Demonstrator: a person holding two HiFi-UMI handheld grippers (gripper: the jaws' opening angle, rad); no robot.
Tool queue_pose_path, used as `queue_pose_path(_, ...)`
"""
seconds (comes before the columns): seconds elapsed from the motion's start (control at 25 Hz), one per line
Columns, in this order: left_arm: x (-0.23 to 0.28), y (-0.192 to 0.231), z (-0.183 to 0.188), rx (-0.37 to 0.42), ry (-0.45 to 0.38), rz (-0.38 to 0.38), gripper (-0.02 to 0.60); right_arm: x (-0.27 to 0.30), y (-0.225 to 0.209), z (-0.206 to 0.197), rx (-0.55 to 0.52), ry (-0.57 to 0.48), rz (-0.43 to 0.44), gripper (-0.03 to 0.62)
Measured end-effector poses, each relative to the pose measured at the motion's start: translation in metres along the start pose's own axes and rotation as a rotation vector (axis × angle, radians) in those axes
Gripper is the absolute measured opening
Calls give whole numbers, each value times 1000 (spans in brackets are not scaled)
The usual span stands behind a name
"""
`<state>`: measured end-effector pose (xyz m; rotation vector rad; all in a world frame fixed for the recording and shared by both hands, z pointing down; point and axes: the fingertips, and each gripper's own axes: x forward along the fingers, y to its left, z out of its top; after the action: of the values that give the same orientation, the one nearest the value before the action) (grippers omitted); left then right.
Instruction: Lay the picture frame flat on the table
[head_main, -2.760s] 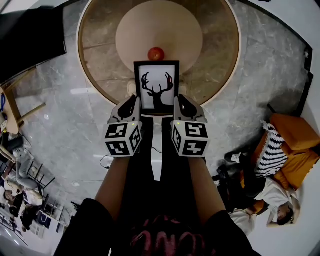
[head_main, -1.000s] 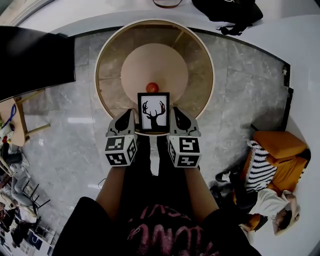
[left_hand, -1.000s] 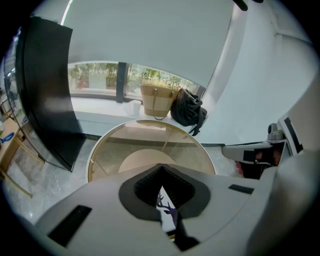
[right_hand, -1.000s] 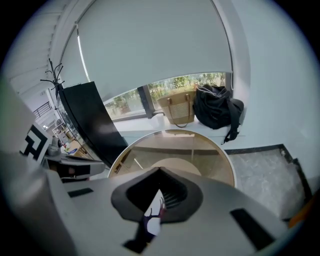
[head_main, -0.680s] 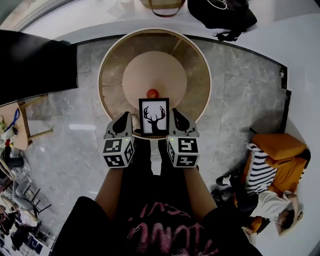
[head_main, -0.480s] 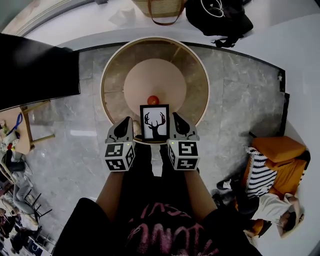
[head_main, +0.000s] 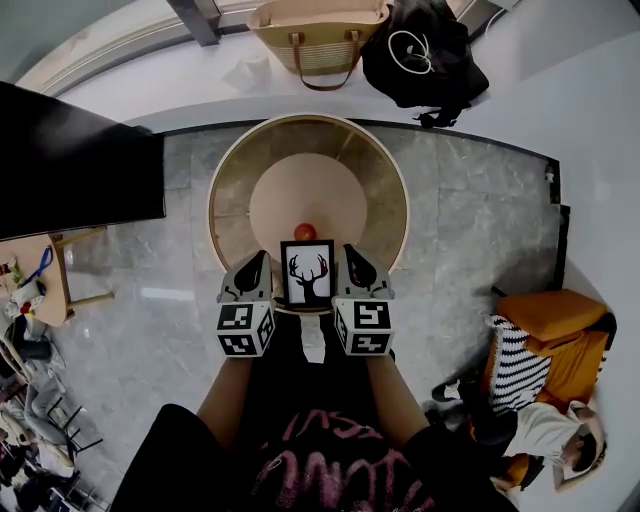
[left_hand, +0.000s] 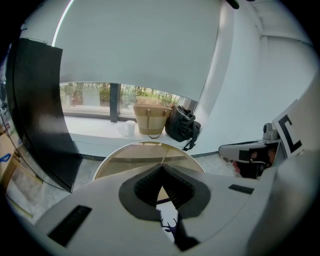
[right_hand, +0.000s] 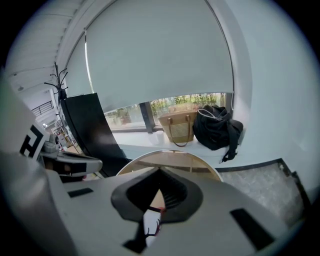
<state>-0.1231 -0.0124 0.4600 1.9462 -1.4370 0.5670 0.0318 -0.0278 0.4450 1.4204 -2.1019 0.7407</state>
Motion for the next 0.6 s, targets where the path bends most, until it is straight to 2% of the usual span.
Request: queue_pose_path(0.6,-25,-5,51,33,-97,1,11,-30,4,54,-13,-110,-5,21)
